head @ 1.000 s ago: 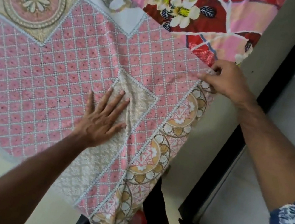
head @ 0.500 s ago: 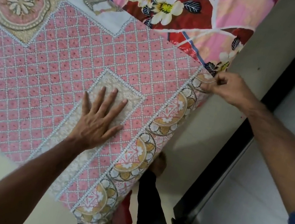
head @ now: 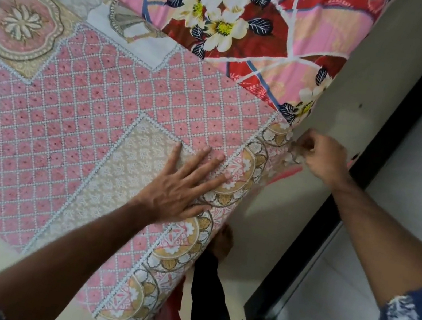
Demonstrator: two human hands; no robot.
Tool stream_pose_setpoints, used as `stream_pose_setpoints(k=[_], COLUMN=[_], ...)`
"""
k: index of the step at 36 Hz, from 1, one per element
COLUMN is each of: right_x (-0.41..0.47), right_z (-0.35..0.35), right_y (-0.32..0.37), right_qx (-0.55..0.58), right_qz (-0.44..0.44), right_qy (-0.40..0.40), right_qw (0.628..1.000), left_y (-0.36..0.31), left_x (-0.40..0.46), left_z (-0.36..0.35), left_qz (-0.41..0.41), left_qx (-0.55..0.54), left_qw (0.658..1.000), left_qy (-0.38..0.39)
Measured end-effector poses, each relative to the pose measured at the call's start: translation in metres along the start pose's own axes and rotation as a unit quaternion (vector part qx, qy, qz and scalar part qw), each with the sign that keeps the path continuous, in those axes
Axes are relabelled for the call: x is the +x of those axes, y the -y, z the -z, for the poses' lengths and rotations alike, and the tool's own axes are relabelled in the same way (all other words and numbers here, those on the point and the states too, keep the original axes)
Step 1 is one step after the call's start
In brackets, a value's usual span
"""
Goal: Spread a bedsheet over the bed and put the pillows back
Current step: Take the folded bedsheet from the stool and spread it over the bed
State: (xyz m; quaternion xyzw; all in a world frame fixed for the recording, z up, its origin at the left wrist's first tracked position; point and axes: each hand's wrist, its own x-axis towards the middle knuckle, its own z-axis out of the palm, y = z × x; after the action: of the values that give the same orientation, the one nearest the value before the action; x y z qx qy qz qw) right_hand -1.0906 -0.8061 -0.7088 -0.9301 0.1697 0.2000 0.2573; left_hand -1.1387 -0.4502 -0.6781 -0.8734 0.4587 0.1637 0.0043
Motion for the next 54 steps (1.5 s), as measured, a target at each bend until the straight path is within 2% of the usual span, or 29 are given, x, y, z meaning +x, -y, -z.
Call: stream_pose_setpoints(k=[3,4,6,8,9,11,13,15,17,20,26,30,32,37,43,48,54], right_x=[-0.016,-0.027,-0.051,-0.073,-0.083,-0.096,-0.101,-0.1,-0.091,-0.064,-0.005,0.019,0.032,0.074,0.102,0.12,0.113], right_z=[-0.013,-0.015,-0.021,-0.031,-0.038,-0.055,-0.075,-0.09,-0.094,-0.078,-0.029,-0.008,-0.006,-0.017,-0.036,-0.045,-0.06], right_y=[0.01,0.02,0.041,0.068,0.081,0.103,0.121,0.131,0.135,0.135,0.122,0.148,0.176,0.253,0.314,0.312,0.294], right_qx=[0.052,0.082,0.084,0.052,0.027,-0.044,-0.146,-0.236,-0.271,-0.264,-0.206,-0.17,-0.125,-0.069,-0.095,-0.025,0.069], right_qz=[-0.014,0.008,0.098,0.221,0.282,0.376,0.425,0.461,0.485,0.452,0.274,0.209,0.199,0.188,0.213,0.189,0.195], right_qy=[-0.169,-0.211,-0.247,-0.22,-0.186,-0.102,-0.044,-0.011,0.0,-0.02,-0.086,-0.115,-0.097,-0.021,0.03,-0.017,-0.198], right_qw=[0.984,0.974,0.96,0.949,0.941,0.92,0.892,0.855,0.832,0.852,0.935,0.956,0.967,0.98,0.972,0.982,0.958], left_y=[0.013,0.02,0.037,0.058,0.067,0.084,0.099,0.112,0.125,0.141,0.128,0.124,0.126,0.138,0.144,0.146,0.159], left_x=[0.01,0.014,0.024,0.032,0.035,0.043,0.049,0.053,0.055,0.057,0.031,0.016,0.016,0.016,0.014,0.016,0.003], left_z=[0.005,0.008,0.013,0.015,0.017,0.021,0.026,0.031,0.036,0.043,0.023,0.008,0.007,0.009,0.018,0.015,0.012], left_qz=[-0.017,0.012,0.138,0.27,0.304,0.313,0.3,0.29,0.278,0.266,0.28,0.299,0.298,0.296,0.301,0.294,0.299], left_qx=[0.011,0.007,-0.028,-0.08,-0.098,-0.111,-0.107,-0.098,-0.08,-0.06,-0.066,-0.079,-0.08,-0.091,-0.087,-0.099,-0.085], left_qw=[1.0,1.0,0.989,0.957,0.945,0.942,0.947,0.952,0.957,0.962,0.957,0.949,0.949,0.949,0.949,0.949,0.948], left_qy=[0.002,-0.009,-0.041,-0.061,-0.064,-0.056,-0.037,-0.023,-0.016,-0.005,-0.046,-0.059,-0.058,-0.062,-0.043,-0.054,-0.067])
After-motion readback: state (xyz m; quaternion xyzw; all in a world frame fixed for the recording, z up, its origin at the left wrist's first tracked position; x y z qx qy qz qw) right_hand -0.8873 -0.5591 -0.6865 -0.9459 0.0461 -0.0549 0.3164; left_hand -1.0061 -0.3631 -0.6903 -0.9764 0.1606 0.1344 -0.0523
